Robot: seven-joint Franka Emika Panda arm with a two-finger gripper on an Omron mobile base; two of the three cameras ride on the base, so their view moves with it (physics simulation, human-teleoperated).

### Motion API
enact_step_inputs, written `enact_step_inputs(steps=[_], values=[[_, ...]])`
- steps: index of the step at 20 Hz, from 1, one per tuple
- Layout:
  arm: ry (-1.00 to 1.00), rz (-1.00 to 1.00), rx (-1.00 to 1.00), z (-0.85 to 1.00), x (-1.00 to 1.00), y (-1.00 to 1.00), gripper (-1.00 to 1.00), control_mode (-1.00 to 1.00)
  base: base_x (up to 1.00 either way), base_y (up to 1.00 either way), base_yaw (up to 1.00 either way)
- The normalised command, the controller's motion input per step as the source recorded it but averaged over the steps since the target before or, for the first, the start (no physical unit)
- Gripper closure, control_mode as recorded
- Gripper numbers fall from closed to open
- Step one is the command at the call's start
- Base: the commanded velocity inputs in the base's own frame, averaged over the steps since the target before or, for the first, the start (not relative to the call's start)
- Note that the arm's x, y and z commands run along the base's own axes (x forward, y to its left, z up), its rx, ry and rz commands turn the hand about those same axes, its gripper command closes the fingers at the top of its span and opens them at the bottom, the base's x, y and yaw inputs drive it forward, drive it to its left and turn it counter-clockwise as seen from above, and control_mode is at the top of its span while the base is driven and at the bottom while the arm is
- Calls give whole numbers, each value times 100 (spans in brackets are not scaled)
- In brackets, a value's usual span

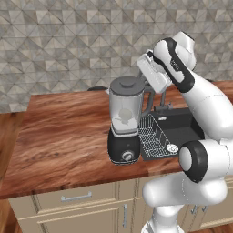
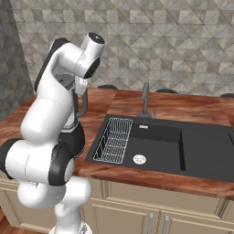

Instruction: Open the blender lid, put the pear in the blender, close the lid, and start the blender.

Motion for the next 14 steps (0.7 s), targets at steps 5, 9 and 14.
enact_step_inputs(steps=[5,9,14], values=[[8,18,0,-20,-10,22,100,-100,0,0,0],[15,18,0,-38,0,33,100,-100,0,0,0],[2,9,0,-11,-44,7,100,-100,0,0,0]])
